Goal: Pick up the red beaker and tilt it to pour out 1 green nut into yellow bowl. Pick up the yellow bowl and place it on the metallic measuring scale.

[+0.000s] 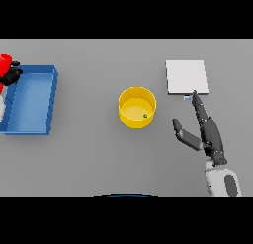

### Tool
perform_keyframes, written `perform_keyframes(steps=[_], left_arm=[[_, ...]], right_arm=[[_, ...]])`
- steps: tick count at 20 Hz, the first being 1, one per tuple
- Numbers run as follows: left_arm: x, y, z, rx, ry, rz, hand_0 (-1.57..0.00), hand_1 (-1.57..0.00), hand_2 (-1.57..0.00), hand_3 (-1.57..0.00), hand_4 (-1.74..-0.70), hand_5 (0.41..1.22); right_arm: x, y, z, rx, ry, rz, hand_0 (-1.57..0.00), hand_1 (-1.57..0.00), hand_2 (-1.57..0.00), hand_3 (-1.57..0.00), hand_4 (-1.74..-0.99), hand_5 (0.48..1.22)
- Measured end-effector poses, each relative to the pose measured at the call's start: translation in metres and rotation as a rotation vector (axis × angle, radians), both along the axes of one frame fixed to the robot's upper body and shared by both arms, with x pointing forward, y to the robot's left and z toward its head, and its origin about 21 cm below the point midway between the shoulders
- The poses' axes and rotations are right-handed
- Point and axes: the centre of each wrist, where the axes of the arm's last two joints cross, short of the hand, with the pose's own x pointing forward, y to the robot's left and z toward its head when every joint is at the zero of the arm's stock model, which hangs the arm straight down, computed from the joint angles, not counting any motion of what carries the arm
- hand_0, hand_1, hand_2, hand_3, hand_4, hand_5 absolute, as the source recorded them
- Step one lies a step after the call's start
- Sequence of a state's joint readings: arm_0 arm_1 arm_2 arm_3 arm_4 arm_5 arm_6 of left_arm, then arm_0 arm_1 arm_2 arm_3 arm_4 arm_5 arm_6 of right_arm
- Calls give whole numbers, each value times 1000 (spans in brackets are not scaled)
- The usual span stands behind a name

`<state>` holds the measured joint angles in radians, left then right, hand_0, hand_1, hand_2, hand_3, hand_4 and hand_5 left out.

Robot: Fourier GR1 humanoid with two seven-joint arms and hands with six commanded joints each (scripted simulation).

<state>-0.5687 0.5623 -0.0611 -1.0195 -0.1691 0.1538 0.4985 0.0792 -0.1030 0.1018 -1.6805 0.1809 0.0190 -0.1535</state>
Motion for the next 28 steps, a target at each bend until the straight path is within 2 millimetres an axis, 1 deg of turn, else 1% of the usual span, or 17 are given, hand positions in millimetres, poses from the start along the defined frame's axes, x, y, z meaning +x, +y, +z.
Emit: perform_keyframes(steps=[1, 2, 3, 4, 6, 7, 9, 12, 13, 15, 17, 18, 20, 22, 25, 26, 28], left_arm=[[-3, -3, -1, -13, 6, 9, -1571, -1571, -1571, -1571, -1655, 868], [-3, -4, 3, -29, 20, 24, -1571, -1571, -1526, -1525, -1521, 818], [-6, -7, 6, -27, 30, 5, -1469, -1344, -1276, -1318, -1369, 774], [-11, -5, 7, -26, 31, -64, -1175, -1075, -1021, -1055, -1232, 737], [-18, 0, 15, -80, 60, -134, -751, -687, -653, -675, -1050, 683], [-20, 1, 11, -123, 77, -167, -601, -550, -522, -539, -976, 664], [-21, 0, 12, -63, 130, -197, -384, -351, -334, -345, -875, 644], [-18, 1, 10, 2, 194, -188, -196, -179, -170, -176, -813, 627], [-16, -5, 8, 23, 199, -190, -157, -143, -136, -141, -801, 627], [-16, 0, 7, 43, 181, -191, -100, -91, -87, -90, -783, 631], [-17, -2, 7, 37, 129, -212, -64, -58, -55, -57, -778, 633], [-15, -7, 9, 27, 108, -217, -51, -46, -44, -45, -779, 635], [-19, -9, 8, 3, 55, -236, -32, -29, -28, -29, -786, 652], [-21, -11, 11, -28, 37, -235, -20, -18, -17, -18, -798, 661], [-20, -15, 8, -47, 42, -240, -10, -9, -8, -9, -802, 678], [-21, -19, 8, -55, 44, -244, -8, -7, -7, -7, -806, 683], [-22, -19, 6, -57, 46, -243, -5, -4, -4, -4, -809, 688]], right_arm=[[1, 7, -2, 6, 9, 8, 1, 1, 1, 1, -1155, 669], [0, 4, -2, 8, 3, 9, 1, 1, 1, 1, -1155, 670], [2, 5, 0, 14, -3, 13, 1, 1, 1, 1, -1153, 670], [0, 5, -1, 13, 3, 10, 1, 1, 1, 1, -1151, 670], [0, 3, 2, 8, -13, 12, 1, 1, 1, 1, -1150, 671], [0, 6, 1, 8, -8, 13, 1, 1, 1, 1, -1153, 670], [-1, 5, -1, 14, -11, 19, 1, 1, 1, 1, -1155, 669], [3, 5, -3, -14, 0, 4, 1, 1, 1, 1, -1157, 665], [3, 5, -3, -21, -6, 2, 1, 1, 1, 1, -1158, 665], [0, 8, -2, -23, -27, 9, 1, 1, 1, 1, -1154, 657], [1, 9, 2, -38, -2, -9, 1, 1, 1, 1, -1131, 631], [5, 12, 4, -90, 21, -30, 1, 1, 1, 1, -1115, 638], [8, 8, 8, -152, -6, 45, 1, 1, 1, 1, -1080, 662], [20, 11, 20, -262, -27, 139, 1, 1, 1, 1, -1103, 662], [37, 14, 33, -521, -17, 220, 1, 1, 1, 1, -1132, 631], [43, 13, 38, -602, -54, 254, 1, 1, 1, 1, -1137, 626], [53, 20, 44, -750, -90, 352, 1, 1, 1, 1, -1150, 630]])
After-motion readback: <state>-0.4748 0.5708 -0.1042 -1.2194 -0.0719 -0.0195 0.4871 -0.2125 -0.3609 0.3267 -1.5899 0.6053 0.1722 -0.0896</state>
